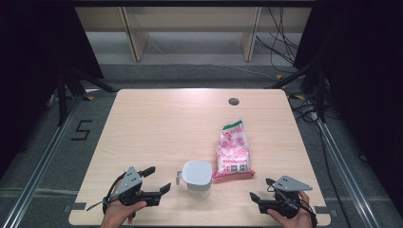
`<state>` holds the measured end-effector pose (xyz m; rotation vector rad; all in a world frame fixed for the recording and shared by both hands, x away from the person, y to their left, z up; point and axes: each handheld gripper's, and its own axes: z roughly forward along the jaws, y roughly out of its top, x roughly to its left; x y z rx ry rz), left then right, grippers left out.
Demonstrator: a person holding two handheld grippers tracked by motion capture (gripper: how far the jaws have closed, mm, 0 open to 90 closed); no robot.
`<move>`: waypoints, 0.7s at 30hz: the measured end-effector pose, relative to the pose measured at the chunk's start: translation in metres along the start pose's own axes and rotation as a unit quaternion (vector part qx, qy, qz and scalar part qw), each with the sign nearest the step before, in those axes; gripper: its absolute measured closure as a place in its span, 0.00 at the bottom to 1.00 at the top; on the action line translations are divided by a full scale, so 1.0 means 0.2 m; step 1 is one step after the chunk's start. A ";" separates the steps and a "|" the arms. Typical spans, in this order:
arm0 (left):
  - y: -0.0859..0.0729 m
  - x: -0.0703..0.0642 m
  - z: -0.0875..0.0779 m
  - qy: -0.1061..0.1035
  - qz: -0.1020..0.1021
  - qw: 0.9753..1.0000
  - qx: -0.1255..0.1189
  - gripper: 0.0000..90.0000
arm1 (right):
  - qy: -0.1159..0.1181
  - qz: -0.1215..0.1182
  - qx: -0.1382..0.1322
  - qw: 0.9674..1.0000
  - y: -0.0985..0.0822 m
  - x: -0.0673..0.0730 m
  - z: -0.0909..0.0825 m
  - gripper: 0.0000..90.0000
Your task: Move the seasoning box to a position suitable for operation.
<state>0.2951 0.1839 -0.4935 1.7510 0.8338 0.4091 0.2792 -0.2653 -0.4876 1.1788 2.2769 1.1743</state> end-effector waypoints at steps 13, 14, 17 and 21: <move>0.01 0.00 0.00 -0.019 -0.001 1.000 -0.015 0.28 | 0.000 0.000 0.006 1.000 0.00 0.00 0.01 0.23; 0.01 0.00 0.00 -0.024 -0.001 1.000 -0.019 0.30 | -0.003 -0.001 0.009 1.000 0.00 0.00 0.00 0.23; 0.01 0.00 0.01 -0.031 0.002 0.999 -0.022 0.33 | -0.003 0.016 0.014 1.000 0.00 0.02 0.00 0.23; 0.03 0.00 0.03 -0.040 0.010 0.999 -0.026 0.38 | 0.001 0.009 0.007 1.000 0.00 0.02 0.01 0.23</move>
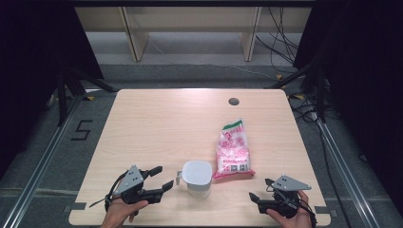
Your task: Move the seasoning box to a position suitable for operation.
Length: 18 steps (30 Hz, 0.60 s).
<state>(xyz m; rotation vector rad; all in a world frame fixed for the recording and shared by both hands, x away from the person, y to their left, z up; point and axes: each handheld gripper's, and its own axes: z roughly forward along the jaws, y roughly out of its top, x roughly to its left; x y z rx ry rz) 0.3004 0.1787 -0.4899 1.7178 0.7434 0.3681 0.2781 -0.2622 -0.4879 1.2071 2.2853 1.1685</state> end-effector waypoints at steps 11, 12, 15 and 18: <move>0.04 0.02 0.12 -0.071 0.056 0.996 0.027 0.45 | 0.000 -0.015 0.001 1.000 0.00 -0.01 0.01 0.23; 0.04 0.02 0.12 -0.071 0.056 0.996 0.027 0.45 | 0.001 -0.011 0.001 1.000 0.00 -0.01 0.01 0.23; 0.04 0.01 0.14 -0.081 0.052 0.995 0.031 0.46 | 0.002 -0.011 0.002 1.000 0.00 -0.01 0.01 0.23; 0.04 0.03 0.16 -0.092 0.057 0.994 0.034 0.46 | 0.000 -0.009 0.003 1.000 0.00 -0.01 0.01 0.23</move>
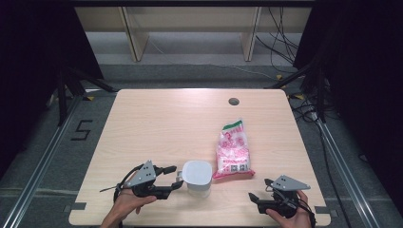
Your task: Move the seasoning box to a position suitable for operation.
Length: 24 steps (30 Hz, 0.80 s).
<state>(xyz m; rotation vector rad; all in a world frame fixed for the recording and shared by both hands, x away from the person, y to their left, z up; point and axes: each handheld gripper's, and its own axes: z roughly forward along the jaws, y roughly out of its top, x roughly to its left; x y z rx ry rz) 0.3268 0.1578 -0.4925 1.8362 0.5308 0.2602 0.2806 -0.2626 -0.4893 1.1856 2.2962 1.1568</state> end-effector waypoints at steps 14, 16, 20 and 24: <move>0.01 -0.04 0.01 -0.051 -0.002 0.999 -0.008 0.66 | -0.001 -0.001 -0.001 1.000 0.00 0.00 0.00 0.23; 0.03 -0.05 0.01 -0.044 0.004 0.999 -0.001 0.68 | -0.009 -0.003 0.003 1.000 0.00 -0.01 0.00 0.23; 0.03 -0.06 0.02 -0.050 -0.006 0.999 -0.003 0.69 | -0.003 -0.002 0.001 1.000 0.00 0.00 0.00 0.23; 0.04 -0.09 0.02 -0.039 0.015 0.999 0.010 0.73 | 0.003 -0.001 0.005 1.000 0.00 0.00 -0.01 0.23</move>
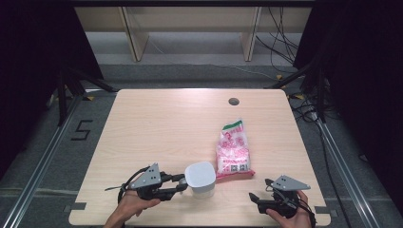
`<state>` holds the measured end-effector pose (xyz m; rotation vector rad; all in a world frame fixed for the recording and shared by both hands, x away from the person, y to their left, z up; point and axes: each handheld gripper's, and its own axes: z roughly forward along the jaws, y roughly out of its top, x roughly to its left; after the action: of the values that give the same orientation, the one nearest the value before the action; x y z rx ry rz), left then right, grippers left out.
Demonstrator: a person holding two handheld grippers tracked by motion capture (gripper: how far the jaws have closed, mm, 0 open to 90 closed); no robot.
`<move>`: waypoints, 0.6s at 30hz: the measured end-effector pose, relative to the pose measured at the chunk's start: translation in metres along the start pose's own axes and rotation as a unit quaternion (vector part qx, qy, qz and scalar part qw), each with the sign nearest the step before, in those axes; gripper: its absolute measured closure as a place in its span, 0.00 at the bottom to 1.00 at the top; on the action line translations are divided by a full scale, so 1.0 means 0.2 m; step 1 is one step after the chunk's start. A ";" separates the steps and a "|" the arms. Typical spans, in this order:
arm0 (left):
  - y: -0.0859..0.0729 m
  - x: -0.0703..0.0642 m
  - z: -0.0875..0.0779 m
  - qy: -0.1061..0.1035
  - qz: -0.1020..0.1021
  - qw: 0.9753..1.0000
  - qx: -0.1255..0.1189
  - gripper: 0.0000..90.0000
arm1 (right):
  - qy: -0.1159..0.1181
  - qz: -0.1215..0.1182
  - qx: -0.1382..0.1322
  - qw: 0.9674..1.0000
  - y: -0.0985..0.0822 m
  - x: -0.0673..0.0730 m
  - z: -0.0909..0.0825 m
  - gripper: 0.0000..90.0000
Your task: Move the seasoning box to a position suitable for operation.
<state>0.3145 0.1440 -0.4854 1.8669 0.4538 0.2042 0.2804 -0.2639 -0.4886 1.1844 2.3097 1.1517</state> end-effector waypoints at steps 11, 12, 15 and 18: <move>0.03 -0.06 0.02 0.043 0.023 0.999 0.013 0.75 | -0.014 0.002 -0.005 1.000 0.00 0.00 0.00 0.24; 0.03 -0.05 0.02 0.041 0.034 0.999 0.011 0.75 | -0.013 0.003 -0.004 1.000 0.00 0.00 0.00 0.24; 0.02 -0.05 0.03 0.042 0.018 0.999 0.003 0.75 | -0.008 0.005 -0.007 1.000 0.00 0.00 0.00 0.24; 0.02 -0.04 0.03 0.042 0.030 0.999 0.007 0.75 | -0.008 0.004 -0.009 1.000 0.00 0.00 0.00 0.24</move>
<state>0.3112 0.1344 -0.4825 1.8933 0.4584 0.3226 0.2811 -0.2644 -0.4889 1.1930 2.2811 1.1581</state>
